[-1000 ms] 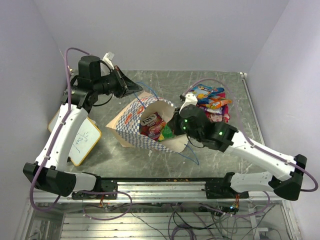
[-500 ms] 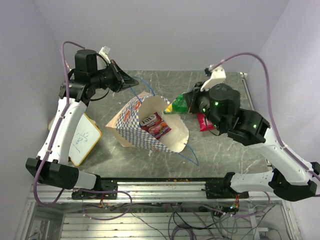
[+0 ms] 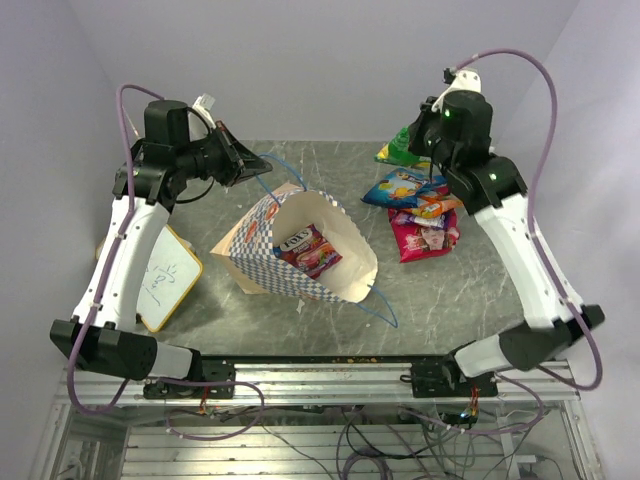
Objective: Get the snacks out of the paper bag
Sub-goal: Place the snack at the center of the board.
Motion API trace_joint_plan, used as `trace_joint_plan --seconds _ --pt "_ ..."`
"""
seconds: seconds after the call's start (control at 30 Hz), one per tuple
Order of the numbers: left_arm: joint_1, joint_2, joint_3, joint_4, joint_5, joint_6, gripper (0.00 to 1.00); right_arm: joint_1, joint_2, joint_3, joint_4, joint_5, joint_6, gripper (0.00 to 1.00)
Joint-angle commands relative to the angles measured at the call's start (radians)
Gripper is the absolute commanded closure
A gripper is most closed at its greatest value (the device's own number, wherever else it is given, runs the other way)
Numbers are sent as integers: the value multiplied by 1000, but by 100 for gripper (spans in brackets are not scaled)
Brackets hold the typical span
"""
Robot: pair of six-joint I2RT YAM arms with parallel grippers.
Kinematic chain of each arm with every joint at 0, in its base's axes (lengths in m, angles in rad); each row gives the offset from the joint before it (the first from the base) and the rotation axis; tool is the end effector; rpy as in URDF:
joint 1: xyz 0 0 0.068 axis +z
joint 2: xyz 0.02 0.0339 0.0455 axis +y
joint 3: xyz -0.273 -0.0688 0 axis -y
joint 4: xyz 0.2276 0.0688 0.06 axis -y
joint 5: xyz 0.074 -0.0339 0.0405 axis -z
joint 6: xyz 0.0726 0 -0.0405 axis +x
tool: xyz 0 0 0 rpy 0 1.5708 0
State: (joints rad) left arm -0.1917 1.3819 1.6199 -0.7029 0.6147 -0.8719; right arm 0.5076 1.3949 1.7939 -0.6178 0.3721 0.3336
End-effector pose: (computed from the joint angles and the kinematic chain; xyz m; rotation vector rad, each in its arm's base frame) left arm 0.2816 -0.0973 0.4338 -0.3205 2.1694 -1.2623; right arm 0.2723 0.1212 0.4953 0.1119 1.7791 0.2744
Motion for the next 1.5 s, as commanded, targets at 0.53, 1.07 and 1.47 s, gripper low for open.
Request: trace_joint_plan --seconds 0.53,1.07,1.47 --pt "11 -99 -67 25 11 -91 93 -484 355 -157 224 -569 143 100" --pt "9 -30 -52 56 52 -88 93 -530 24 -781 253 -412 166 100" --pt "9 -13 -29 73 93 -89 93 -547 91 -670 163 -367 101 91"
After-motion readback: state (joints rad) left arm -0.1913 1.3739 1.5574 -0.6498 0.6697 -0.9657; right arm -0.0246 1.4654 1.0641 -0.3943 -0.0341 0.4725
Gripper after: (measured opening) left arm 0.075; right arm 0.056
